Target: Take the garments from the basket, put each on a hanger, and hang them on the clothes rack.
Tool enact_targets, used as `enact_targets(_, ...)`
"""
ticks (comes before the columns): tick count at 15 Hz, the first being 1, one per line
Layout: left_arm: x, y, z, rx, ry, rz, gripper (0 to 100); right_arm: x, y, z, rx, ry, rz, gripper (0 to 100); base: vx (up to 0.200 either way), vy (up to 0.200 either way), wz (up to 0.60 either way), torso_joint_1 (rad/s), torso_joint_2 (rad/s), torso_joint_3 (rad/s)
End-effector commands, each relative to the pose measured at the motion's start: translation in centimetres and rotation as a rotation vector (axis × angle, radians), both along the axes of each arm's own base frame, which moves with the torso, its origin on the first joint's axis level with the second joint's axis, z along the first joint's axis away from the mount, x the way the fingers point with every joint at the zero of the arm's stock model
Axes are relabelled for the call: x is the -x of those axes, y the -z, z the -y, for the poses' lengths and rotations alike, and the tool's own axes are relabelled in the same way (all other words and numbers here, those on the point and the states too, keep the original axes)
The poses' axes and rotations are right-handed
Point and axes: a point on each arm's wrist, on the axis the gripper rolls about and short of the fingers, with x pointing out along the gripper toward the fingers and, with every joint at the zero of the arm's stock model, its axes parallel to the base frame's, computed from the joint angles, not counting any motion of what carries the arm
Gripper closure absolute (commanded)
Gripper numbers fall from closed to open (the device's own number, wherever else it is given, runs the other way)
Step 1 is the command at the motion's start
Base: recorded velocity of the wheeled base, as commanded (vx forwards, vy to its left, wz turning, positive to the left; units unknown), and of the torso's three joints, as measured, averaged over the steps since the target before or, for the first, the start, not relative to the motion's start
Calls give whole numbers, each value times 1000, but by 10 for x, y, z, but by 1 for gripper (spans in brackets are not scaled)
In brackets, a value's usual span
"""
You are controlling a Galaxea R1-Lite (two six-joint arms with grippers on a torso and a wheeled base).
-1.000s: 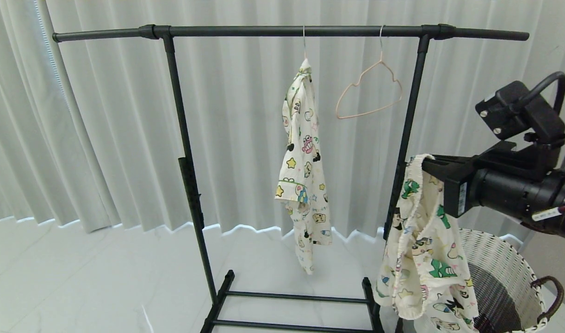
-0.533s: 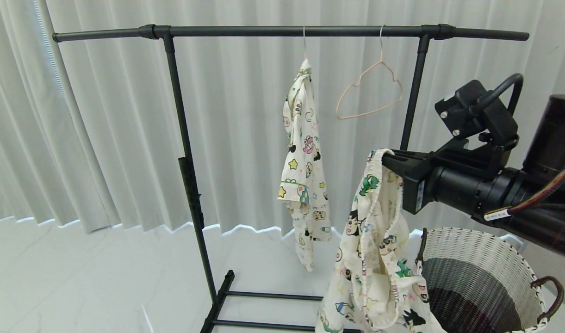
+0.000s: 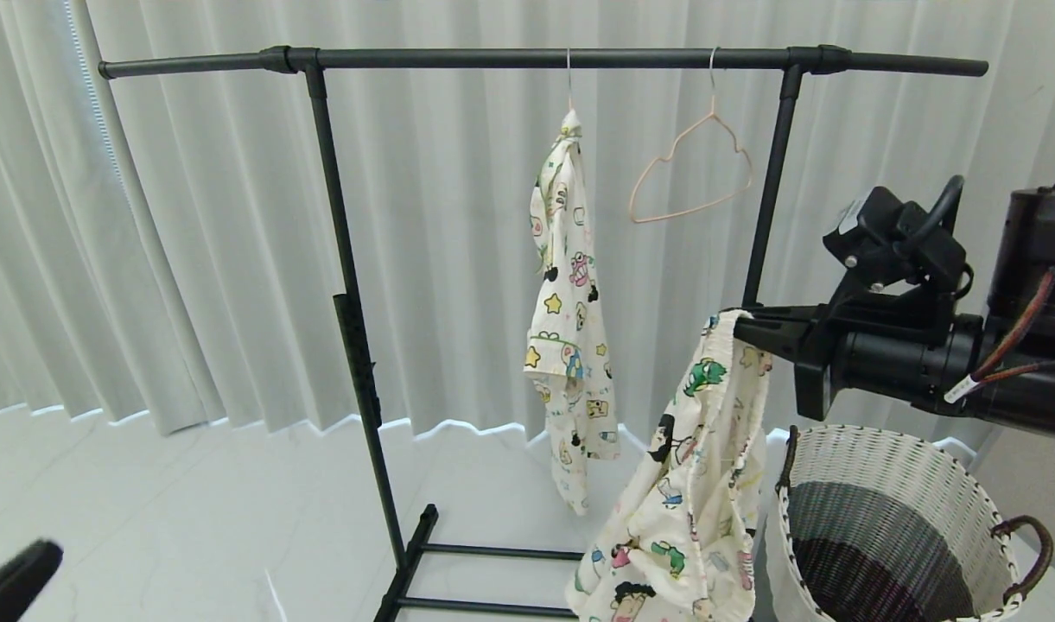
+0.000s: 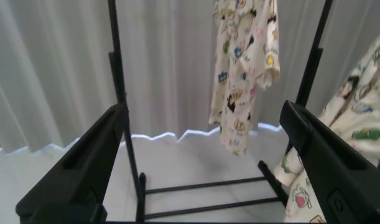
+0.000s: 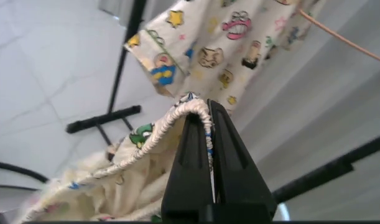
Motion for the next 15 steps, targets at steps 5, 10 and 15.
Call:
enact_targets(5,-138,-47,97,-125,271,-270,0,6,-26,-11,-154,-26,-49,100,0,0,0,0,0,0)
enact_targets(10,-114,-10,189,-115,399,-421,0,17,-41,-25,-206,-91,-42,100,0,0,0,0,0,0)
enact_targets(15,-108,15,218,-112,432,-512,0,36,-46,-43,-215,-163,-36,100,0,0,0,0,0,0)
